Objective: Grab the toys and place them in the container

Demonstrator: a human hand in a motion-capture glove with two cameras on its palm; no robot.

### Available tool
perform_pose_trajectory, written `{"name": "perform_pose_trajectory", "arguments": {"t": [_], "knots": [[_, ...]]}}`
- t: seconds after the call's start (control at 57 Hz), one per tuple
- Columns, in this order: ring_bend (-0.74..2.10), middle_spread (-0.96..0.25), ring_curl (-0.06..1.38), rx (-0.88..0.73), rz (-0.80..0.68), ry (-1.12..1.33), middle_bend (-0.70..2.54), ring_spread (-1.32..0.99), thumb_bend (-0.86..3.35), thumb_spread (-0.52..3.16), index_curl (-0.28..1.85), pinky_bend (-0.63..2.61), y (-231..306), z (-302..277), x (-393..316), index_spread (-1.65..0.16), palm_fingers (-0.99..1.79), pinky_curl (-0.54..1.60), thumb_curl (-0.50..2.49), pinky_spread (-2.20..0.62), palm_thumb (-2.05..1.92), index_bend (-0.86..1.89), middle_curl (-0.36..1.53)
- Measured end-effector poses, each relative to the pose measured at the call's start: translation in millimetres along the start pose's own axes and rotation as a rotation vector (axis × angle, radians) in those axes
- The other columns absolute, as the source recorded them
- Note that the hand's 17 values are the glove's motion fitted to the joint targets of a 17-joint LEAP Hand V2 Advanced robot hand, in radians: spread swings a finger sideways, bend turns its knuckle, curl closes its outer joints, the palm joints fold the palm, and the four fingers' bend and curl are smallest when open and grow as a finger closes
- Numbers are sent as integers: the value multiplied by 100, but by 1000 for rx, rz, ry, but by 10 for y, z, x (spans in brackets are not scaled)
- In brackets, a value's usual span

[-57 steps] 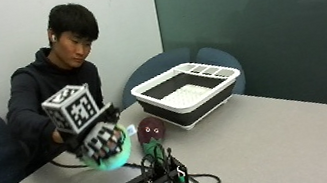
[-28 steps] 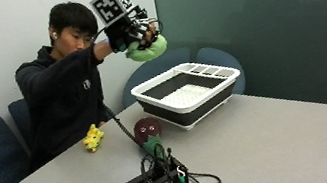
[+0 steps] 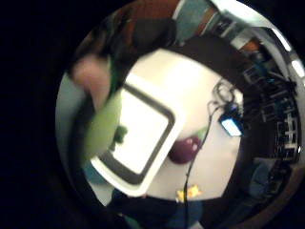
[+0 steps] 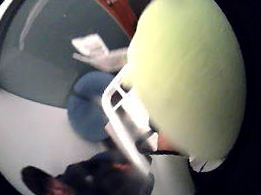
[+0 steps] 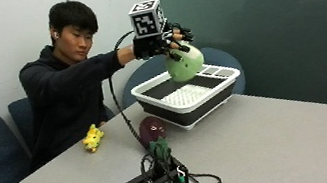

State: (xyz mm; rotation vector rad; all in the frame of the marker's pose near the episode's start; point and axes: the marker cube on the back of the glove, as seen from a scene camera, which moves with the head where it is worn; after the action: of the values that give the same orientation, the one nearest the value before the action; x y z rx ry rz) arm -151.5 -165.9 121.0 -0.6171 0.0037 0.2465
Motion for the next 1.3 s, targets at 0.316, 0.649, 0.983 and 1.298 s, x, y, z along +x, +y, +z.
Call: {"name": "perform_pose_trajectory", "arguments": {"t": [0.316,0.649,0.983,1.298], "knots": [[52,2,36,-9,20,134,25,-3,-3,107,48,105,489,-166,447,-27,-18,41,60,0,27,12,48],[13,5,24,-327,42,113,12,2,-1,120,35,84,957,453,1541,-22,-32,34,49,4,33,9,39],[16,-3,20,-451,-29,56,15,1,1,124,26,76,1009,1503,1939,-23,-26,32,45,4,43,10,32],[77,-16,33,-106,-20,104,68,-23,5,122,30,29,835,1755,1976,-28,67,19,51,-6,60,17,52]]}}
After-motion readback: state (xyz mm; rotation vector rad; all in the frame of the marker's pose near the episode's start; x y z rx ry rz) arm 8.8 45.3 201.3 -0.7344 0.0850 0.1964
